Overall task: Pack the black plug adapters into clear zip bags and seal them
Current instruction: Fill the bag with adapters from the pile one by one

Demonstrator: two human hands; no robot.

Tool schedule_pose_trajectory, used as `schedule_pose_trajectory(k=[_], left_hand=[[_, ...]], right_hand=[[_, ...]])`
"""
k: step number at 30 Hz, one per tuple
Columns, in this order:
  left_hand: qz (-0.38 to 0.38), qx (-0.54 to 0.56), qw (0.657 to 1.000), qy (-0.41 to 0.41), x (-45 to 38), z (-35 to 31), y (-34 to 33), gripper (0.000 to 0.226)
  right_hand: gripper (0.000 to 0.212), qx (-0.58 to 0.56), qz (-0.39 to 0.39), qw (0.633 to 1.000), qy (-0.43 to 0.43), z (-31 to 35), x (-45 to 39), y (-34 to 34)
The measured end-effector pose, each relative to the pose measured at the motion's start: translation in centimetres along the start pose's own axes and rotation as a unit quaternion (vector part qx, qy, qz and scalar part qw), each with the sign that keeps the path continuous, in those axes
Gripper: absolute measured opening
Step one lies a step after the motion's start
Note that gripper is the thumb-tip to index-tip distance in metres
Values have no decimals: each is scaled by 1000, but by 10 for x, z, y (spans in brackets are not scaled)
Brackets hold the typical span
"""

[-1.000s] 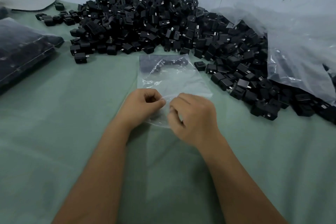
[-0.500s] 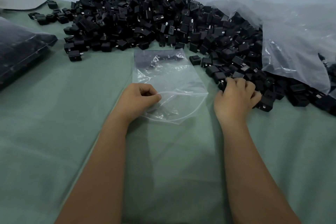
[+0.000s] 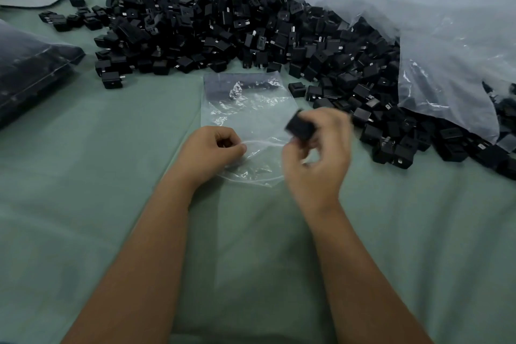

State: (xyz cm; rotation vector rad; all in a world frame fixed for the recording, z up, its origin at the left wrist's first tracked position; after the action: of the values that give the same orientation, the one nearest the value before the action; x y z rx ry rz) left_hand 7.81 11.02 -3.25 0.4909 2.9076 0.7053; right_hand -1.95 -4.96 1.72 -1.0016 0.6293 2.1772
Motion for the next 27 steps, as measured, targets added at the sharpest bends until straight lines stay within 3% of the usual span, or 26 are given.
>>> schedule_pose_trajectory(k=[3, 5, 9, 15, 21, 27], left_hand=[[3, 4, 1000, -13, 0, -2, 1, 11], [-4, 14, 1000, -20, 0, -2, 2, 7], [-47, 75, 995, -44, 1, -2, 7, 14], [-69, 152, 981, -94, 6, -9, 10, 14], [-83, 155, 980, -95, 8, -12, 9, 16], [-82, 163, 978, -99, 9, -12, 10, 14]], right_hand=[[31, -8, 151, 988, 26, 17, 20, -31], [28, 21, 203, 978, 34, 18, 27, -41], [21, 175, 216, 959, 63, 12, 23, -43], [47, 352, 235, 901, 96, 11, 22, -48], [29, 335, 338, 880, -7, -7, 28, -50], [21, 298, 282, 911, -52, -1, 28, -43]])
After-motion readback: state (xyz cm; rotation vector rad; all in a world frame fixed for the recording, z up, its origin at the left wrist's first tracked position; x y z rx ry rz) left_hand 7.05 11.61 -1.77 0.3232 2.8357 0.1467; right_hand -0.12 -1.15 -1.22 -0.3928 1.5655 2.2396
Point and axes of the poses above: each hand's wrist, its own x-axis away from the middle knuckle, its own y-axis out of the back of the hand, z = x × y, the point moved 5 cm from there along -x, towards the middle knuckle, and after that the axes turned 1 degree about z, right-handed, at the moved point
